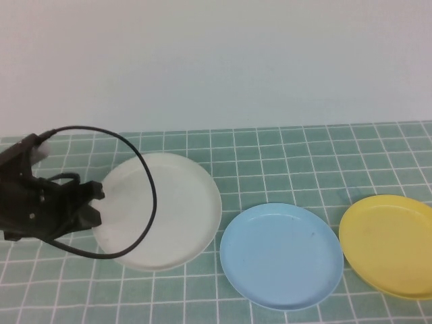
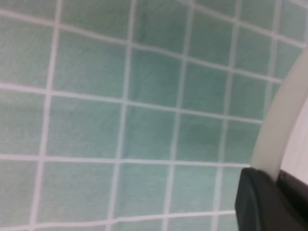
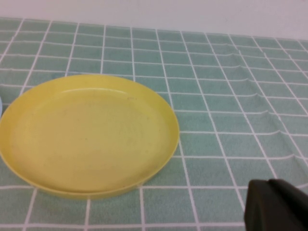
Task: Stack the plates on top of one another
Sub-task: Place the white plate on the blue plate
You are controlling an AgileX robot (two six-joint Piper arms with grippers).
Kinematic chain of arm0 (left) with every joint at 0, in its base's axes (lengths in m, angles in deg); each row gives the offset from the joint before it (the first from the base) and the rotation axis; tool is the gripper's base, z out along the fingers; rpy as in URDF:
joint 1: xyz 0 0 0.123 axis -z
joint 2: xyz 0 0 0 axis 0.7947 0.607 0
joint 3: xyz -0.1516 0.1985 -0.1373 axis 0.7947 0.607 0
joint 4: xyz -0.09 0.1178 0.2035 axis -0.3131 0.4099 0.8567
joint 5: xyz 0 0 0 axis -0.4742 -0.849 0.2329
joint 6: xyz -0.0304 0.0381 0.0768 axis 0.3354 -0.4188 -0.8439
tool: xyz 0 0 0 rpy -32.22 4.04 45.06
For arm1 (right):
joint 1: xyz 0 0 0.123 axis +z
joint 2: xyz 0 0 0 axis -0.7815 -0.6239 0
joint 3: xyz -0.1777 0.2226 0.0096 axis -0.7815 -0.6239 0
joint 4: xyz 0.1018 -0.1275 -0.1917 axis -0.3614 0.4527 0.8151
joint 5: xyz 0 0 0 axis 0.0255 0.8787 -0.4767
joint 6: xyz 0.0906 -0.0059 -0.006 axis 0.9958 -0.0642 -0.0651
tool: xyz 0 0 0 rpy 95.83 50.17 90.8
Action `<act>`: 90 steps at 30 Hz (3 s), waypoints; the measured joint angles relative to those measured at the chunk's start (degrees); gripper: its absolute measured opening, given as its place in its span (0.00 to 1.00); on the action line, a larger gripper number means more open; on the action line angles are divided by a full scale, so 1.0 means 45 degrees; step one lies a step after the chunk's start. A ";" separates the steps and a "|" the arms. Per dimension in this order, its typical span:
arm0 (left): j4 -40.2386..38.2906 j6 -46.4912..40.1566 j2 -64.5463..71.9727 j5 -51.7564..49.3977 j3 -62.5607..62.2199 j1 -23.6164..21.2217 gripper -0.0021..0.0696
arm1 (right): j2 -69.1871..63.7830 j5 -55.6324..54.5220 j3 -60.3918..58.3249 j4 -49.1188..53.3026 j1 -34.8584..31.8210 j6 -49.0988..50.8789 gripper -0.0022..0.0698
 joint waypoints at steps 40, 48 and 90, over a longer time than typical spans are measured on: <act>-0.1855 0.0663 0.4164 -0.0128 -0.3292 0.5871 0.03 | 0.0000 0.0000 0.0000 0.0000 0.0000 0.0000 0.03; -0.1558 0.0601 0.4609 -0.0247 -0.3439 0.5871 0.03 | 0.0000 0.0000 0.0000 0.0000 0.0000 0.0000 0.03; 0.0077 0.1551 -0.0139 -0.1410 -0.5579 0.5876 0.03 | 0.0000 0.0000 0.0000 0.0000 0.0000 0.0000 0.03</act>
